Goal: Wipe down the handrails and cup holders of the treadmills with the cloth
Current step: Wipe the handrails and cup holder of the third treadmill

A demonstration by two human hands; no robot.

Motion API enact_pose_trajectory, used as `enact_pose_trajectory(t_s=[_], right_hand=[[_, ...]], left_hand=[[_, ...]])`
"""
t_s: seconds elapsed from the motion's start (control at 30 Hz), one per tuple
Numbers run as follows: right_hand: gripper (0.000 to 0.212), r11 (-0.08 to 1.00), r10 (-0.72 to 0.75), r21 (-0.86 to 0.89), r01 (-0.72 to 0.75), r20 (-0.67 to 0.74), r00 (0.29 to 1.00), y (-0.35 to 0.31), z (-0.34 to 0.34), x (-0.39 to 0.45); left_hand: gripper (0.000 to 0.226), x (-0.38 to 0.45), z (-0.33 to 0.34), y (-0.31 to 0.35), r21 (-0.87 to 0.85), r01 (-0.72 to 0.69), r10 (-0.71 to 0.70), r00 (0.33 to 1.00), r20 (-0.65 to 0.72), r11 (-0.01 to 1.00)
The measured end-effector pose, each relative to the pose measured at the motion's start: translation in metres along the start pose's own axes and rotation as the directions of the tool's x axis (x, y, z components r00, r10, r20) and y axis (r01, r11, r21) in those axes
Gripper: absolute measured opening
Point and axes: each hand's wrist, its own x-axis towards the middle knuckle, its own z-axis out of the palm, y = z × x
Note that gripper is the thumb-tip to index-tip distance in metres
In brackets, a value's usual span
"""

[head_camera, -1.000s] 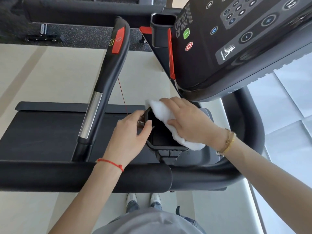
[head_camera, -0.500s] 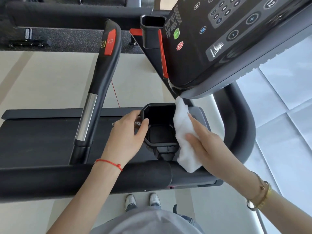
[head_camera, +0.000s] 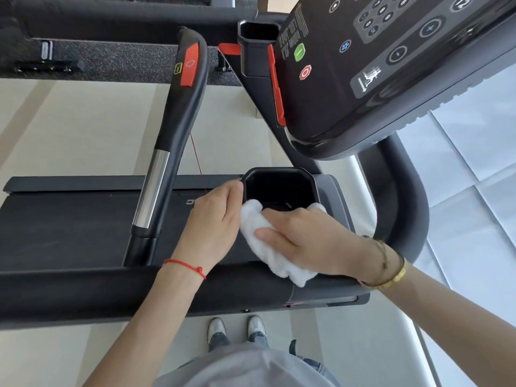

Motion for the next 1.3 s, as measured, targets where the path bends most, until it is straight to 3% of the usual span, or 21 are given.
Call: enact_pose_trajectory(t_s=[0.07, 0.23, 0.33, 0.43, 0.53, 0.7, 0.8, 0.9, 1.03, 1.17, 1.3], right_hand=[[0.039, 0.997, -0.072, 0.012, 0.073, -0.051, 0.996, 0.010, -0.002, -0.015], [0.054, 0.980, -0.178, -0.086, 0.177, -0.005, 0.984, 0.034, -0.011, -0.032], [0.049, 0.980, -0.121, -0.165, 0.110, -0.055, 0.991, 0.016, -0.009, -0.013], [0.048, 0.996, -0.035, -0.079, 0.036, 0.022, 0.999, 0.003, 0.002, 0.010], [0.052, 0.996, -0.002, -0.090, 0.003, 0.006, 1.000, 0.006, 0.004, 0.005], [0.024, 0.980, -0.149, -0.160, 0.119, -0.191, 0.970, 0.009, 0.001, -0.026], [0.058, 1.000, 0.017, -0.016, -0.021, -0.181, 0.983, 0.005, 0.011, -0.047], [0.075, 0.977, 0.208, 0.094, -0.191, -0.224, 0.952, -0.005, 0.021, -0.058], [0.077, 0.902, 0.390, 0.268, -0.340, -0.162, 0.906, -0.009, 0.031, -0.049], [0.071, 0.725, 0.537, 0.574, -0.380, -0.126, 0.834, 0.008, 0.023, -0.014], [0.050, 0.708, 0.537, 0.607, -0.362, -0.130, 0.833, 0.035, 0.009, 0.013]], left_hand=[[0.040, 0.000, 0.000, 0.000, 0.015, -0.008, 0.008, 1.000, -0.001, 1.000], [0.040, -0.001, -0.002, 0.004, 0.023, -0.014, 0.014, 1.000, -0.005, 1.000], [0.040, -0.001, 0.000, 0.004, 0.029, -0.019, 0.020, 0.999, -0.025, 0.999], [0.042, 0.001, 0.002, 0.003, 0.007, 0.001, -0.001, 1.000, -0.025, 1.000], [0.040, 0.001, 0.002, 0.003, 0.008, -0.001, 0.001, 0.999, -0.032, 1.000], [0.043, -0.001, 0.000, 0.004, 0.043, -0.010, 0.011, 1.000, -0.016, 0.999], [0.042, -0.002, -0.001, 0.004, 0.058, -0.029, 0.030, 0.999, -0.017, 0.998], [0.039, -0.003, 0.001, 0.005, 0.063, -0.042, 0.043, 0.999, -0.025, 0.997], [0.033, -0.002, 0.002, 0.004, 0.080, -0.046, 0.048, 0.999, -0.025, 0.996], [0.025, -0.002, 0.004, 0.005, 0.097, -0.067, 0.071, 0.997, -0.041, 0.993], [0.032, -0.001, 0.004, 0.004, 0.102, -0.060, 0.063, 0.997, -0.036, 0.993]])
